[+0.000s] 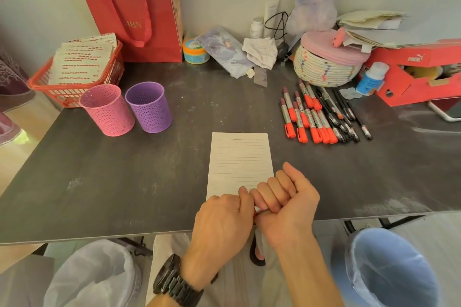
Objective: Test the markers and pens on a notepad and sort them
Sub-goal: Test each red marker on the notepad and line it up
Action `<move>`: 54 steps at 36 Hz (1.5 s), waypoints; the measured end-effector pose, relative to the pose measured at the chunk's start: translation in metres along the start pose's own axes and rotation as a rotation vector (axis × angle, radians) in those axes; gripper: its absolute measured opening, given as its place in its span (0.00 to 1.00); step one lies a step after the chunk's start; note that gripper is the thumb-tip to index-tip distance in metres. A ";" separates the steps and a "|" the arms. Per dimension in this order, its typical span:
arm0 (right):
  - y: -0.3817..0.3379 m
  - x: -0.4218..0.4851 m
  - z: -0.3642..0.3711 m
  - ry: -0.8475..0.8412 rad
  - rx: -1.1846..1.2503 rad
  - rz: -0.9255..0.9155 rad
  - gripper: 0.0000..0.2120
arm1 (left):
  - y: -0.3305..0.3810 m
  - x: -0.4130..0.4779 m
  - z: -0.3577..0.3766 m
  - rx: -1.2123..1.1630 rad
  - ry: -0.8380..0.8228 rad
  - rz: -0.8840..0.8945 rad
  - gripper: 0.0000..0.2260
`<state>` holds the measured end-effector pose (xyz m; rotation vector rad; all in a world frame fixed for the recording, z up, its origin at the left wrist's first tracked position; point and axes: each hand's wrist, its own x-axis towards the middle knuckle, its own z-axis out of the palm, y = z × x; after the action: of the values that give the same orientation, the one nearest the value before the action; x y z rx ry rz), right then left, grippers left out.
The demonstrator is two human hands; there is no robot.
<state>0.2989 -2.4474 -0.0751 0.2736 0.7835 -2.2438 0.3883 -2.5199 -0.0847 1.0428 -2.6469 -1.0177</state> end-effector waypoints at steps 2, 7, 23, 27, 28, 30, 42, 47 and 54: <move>-0.001 0.000 0.002 -0.029 0.021 0.015 0.23 | 0.001 0.000 -0.002 0.075 0.034 0.030 0.15; -0.012 0.003 0.002 -0.110 0.039 0.032 0.24 | 0.001 -0.001 -0.013 -0.107 -0.060 -0.075 0.10; -0.065 0.061 -0.047 -0.022 -0.017 0.020 0.27 | -0.043 0.072 -0.048 -0.320 0.241 -0.041 0.14; -0.064 0.065 -0.052 0.001 -0.065 0.025 0.34 | -0.056 0.114 -0.040 -0.174 0.148 0.035 0.15; -0.061 0.065 -0.050 0.005 -0.087 0.021 0.35 | -0.059 0.123 -0.039 -0.102 0.132 0.044 0.17; -0.057 0.065 -0.047 0.009 -0.134 0.008 0.35 | -0.064 0.136 -0.038 0.031 0.101 0.071 0.18; -0.045 0.054 -0.038 -0.032 -0.667 -0.271 0.08 | -0.075 0.112 -0.012 0.201 0.144 0.201 0.33; -0.022 0.045 -0.040 -0.135 -1.312 -0.681 0.08 | -0.072 0.092 -0.006 0.210 0.148 0.254 0.30; -0.031 0.056 -0.052 -0.263 -1.889 -0.614 0.14 | -0.070 0.084 -0.006 0.217 0.163 0.263 0.28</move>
<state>0.2353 -2.4307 -0.1251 -1.2148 2.5106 -0.9938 0.3658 -2.6146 -0.1350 0.7468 -2.7073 -0.5797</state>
